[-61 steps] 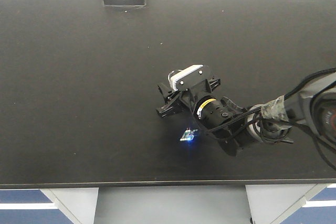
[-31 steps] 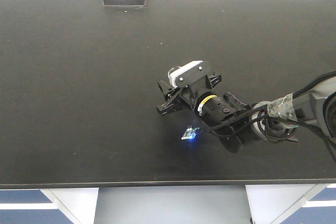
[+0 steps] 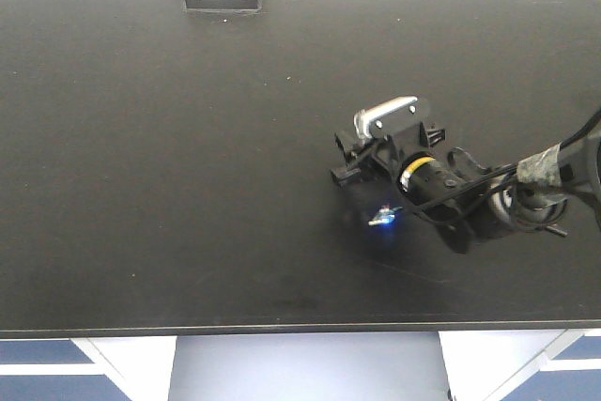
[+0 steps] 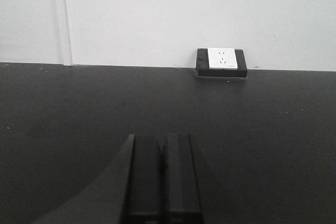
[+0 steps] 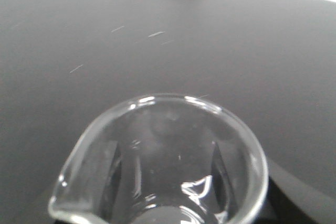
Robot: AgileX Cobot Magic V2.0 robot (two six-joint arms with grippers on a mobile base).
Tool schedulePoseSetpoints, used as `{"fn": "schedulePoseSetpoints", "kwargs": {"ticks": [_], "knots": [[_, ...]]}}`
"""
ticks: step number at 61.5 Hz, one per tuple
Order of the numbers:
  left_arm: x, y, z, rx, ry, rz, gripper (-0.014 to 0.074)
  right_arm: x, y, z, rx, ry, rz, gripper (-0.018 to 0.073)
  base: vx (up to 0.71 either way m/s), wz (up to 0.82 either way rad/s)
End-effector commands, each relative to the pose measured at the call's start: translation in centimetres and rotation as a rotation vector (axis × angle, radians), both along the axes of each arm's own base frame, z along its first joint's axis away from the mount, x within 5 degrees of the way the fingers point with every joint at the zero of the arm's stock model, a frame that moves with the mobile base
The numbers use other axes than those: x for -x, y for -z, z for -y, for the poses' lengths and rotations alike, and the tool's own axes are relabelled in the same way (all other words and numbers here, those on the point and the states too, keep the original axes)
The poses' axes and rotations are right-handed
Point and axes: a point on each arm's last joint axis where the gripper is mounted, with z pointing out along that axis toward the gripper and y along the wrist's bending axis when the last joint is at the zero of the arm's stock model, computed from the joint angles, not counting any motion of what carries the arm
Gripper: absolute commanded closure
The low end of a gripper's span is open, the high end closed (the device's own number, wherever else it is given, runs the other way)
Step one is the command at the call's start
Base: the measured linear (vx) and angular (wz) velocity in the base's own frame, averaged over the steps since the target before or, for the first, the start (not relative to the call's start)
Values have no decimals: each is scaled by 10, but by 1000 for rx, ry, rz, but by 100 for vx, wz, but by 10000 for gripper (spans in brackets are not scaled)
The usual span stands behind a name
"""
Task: Grab beaker and place in storage area
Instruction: 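Set the beaker on the bench and open the right gripper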
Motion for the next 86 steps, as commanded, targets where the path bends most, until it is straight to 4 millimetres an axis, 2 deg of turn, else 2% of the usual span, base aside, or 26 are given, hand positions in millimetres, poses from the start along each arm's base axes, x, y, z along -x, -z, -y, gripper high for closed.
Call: {"fn": "schedulePoseSetpoints", "kwargs": {"ticks": [1,14,32,44,53,63,76,86], "knots": [[1,-1,2,11,19,81,605,-2,-26,-8,-54,-134,159,560,0,0],[1,-1,2,11,19,81,605,-2,-19,-9,-70,-142,164,560,0,0],[1,-1,2,11,19,81,605,1,5,-10,-105,-157,158,560,0,0],[1,-1,2,11,19,81,605,1,6,-10,-104,-154,155,552,0,0],[1,-1,2,11,19,81,605,2,6,-11,-101,-171,156,513,0,0],[1,-1,2,11,19,81,605,3,7,-12,-91,-186,151,403,0,0],[1,-1,2,11,19,81,605,3,7,-12,-91,-188,151,163,0,0],[1,-1,2,11,19,81,605,3,7,-12,-90,-187,149,32,0,0]]}}
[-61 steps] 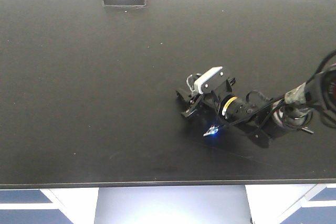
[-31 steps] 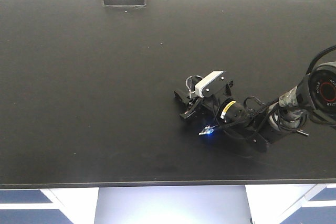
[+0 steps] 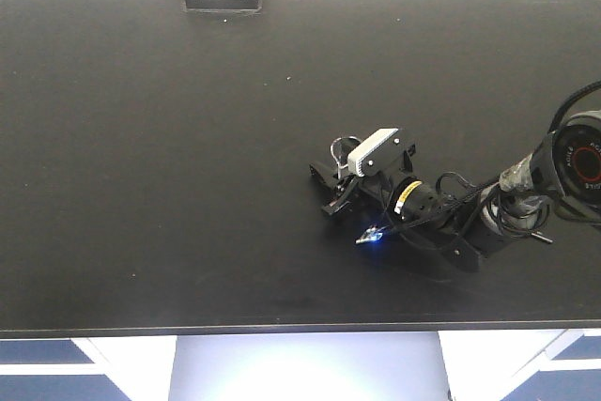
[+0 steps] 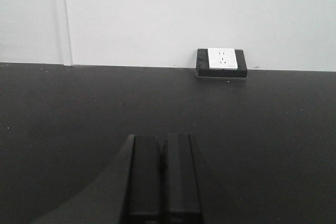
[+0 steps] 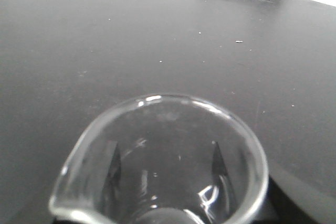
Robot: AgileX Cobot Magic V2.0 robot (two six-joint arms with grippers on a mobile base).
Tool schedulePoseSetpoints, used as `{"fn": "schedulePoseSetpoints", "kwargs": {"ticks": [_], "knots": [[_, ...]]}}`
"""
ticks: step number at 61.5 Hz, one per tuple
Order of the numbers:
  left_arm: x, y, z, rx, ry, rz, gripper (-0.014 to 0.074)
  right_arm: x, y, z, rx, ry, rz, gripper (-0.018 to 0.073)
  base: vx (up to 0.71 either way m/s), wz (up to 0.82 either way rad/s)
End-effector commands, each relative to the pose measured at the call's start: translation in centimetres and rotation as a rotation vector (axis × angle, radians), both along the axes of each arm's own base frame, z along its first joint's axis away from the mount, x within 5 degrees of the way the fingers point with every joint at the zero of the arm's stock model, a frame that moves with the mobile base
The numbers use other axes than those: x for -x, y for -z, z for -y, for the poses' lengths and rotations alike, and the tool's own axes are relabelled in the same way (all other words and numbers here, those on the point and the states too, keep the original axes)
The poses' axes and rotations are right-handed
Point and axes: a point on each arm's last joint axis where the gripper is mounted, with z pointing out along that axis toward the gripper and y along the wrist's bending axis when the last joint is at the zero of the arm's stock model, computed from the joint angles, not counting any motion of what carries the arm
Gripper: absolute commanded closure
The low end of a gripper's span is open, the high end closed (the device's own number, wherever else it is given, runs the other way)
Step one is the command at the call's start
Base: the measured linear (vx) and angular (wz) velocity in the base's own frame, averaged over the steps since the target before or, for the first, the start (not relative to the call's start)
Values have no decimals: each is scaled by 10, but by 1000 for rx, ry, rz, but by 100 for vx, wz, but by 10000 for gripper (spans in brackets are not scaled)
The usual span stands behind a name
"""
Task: Grab beaker and place in storage area
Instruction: 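Set the beaker on the bench and open the right gripper, then withdraw the open right gripper away from the beaker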
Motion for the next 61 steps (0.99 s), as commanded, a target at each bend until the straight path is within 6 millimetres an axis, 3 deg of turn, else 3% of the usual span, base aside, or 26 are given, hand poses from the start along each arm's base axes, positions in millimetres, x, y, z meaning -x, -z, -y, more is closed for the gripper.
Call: {"fn": "schedulePoseSetpoints", "kwargs": {"ticks": [1,21,37,61], "knots": [[1,-1,2,11,19,81,605,-6,-21,-1,-42,-7,81,24,0,0],[1,-1,2,11,19,81,605,-7,-21,-1,-37,-5,78,1,0,0],[1,-1,2,11,19,81,605,-1,-39,8,3,30,57,1,0,0],[1,-1,2,11,19,81,605,42,-54,35,4,98,41,2,0,0]]}}
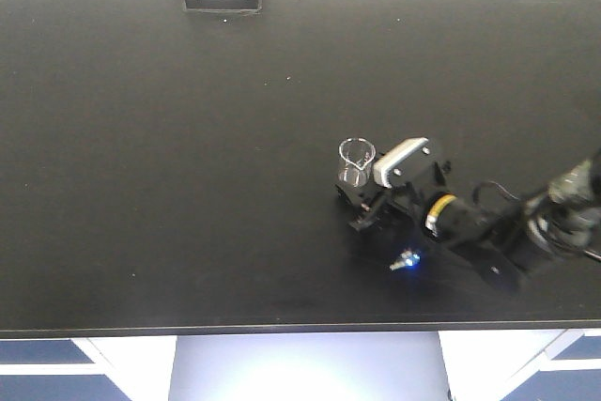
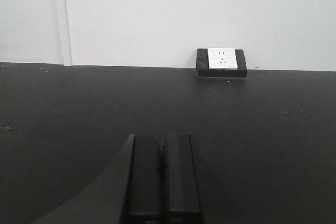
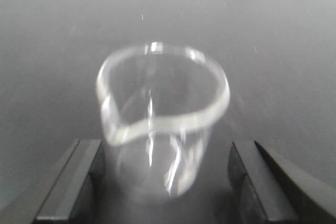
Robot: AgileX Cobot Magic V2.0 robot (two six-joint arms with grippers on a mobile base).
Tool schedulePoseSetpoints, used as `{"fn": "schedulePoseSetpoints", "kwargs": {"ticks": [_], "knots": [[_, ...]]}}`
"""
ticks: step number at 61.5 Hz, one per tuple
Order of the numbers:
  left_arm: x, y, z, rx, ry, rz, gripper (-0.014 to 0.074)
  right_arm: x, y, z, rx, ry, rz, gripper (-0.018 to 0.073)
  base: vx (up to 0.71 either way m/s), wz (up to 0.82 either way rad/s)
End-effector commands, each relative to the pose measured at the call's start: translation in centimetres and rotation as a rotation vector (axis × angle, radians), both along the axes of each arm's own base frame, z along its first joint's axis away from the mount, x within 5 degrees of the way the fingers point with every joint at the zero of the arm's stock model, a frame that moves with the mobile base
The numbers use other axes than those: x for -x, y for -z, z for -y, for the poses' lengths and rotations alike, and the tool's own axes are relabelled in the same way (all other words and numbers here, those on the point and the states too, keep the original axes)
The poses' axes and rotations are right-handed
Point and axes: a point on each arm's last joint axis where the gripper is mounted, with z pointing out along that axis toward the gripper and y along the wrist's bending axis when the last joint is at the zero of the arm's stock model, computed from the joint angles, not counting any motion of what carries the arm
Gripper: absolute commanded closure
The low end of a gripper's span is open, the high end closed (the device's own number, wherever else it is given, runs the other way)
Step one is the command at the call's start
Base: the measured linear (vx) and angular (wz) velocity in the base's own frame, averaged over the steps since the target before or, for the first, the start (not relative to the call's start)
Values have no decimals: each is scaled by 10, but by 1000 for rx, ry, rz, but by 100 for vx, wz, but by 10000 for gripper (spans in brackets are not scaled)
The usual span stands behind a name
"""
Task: Grab beaker and place in storage area
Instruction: 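Withdraw the open right gripper away from the beaker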
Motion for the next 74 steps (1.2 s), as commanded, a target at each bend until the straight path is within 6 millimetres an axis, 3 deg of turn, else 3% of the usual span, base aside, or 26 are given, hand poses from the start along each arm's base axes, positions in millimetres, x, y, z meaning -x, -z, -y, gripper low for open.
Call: {"fn": "schedulePoseSetpoints", "kwargs": {"ticks": [1,16,37,47,61,74], "knots": [[1,-1,2,11,19,81,605,1,-34,2,-65,5,150,2,0,0],[1,-1,2,11,19,81,605,24,-67,9,-83,10,207,2,0,0],[1,-1,2,11,19,81,605,77,-150,33,-36,93,262,8,0,0],[1,-1,2,11,19,81,605,103,-177,48,3,166,251,8,0,0],[1,-1,2,11,19,81,605,132,-191,64,21,261,182,8,0,0],[1,-1,2,11,19,81,605,140,-194,69,39,285,169,8,0,0]]}}
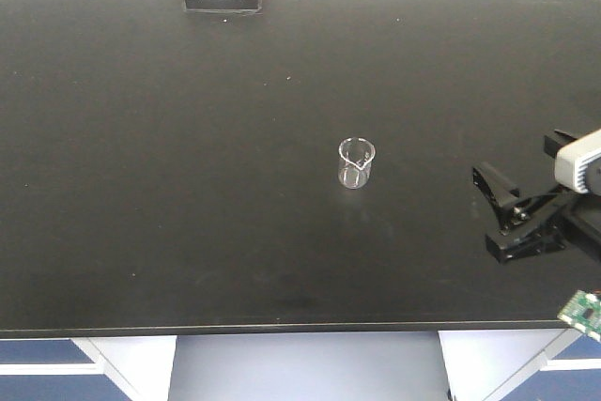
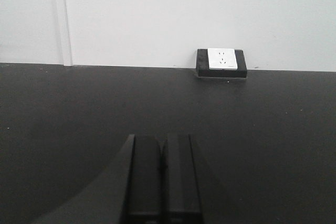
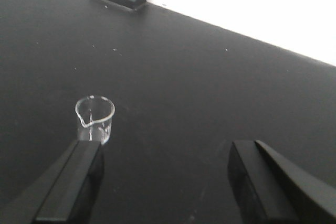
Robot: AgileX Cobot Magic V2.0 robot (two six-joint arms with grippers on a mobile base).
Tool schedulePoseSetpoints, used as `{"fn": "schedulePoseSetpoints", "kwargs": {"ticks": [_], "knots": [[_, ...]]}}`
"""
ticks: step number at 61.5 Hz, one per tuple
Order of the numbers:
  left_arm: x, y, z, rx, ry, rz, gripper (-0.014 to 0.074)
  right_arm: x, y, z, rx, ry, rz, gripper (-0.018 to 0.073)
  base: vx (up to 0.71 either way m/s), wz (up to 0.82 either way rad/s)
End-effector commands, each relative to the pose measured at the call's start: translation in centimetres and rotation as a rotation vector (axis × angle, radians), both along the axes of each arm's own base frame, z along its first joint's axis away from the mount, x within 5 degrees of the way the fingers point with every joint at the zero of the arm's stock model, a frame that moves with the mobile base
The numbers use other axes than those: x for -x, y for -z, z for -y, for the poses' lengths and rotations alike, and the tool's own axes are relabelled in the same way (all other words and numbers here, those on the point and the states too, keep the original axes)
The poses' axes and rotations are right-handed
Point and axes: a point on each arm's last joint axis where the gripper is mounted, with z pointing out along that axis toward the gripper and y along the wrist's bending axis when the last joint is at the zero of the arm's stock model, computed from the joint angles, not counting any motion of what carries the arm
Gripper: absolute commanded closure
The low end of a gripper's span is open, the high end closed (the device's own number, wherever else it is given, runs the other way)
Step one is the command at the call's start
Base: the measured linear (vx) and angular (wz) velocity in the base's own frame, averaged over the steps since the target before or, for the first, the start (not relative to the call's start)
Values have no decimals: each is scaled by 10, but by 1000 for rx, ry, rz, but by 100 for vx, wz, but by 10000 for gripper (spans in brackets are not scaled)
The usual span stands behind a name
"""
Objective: Grab beaker and place in storage area
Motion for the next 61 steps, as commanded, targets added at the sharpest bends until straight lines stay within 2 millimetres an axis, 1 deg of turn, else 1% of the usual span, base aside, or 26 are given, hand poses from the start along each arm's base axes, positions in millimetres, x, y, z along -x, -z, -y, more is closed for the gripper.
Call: {"fn": "schedulePoseSetpoints", "kwargs": {"ticks": [1,26,35,41,47,53,59,61], "knots": [[1,-1,2,11,19,81,605,-1,-16,-1,-31,-11,84,8,0,0],[1,-1,2,11,19,81,605,0,-15,0,-14,-11,80,8,0,0],[1,-1,2,11,19,81,605,15,-25,6,-13,7,129,28,0,0],[1,-1,2,11,19,81,605,30,-35,18,-35,78,183,74,0,0],[1,-1,2,11,19,81,605,46,-35,35,-72,204,207,148,0,0],[1,-1,2,11,19,81,605,61,-27,44,-58,285,262,230,0,0],[1,-1,2,11,19,81,605,78,-14,47,-59,318,323,328,0,0],[1,-1,2,11,19,81,605,83,-7,48,-62,323,340,368,0,0]]}}
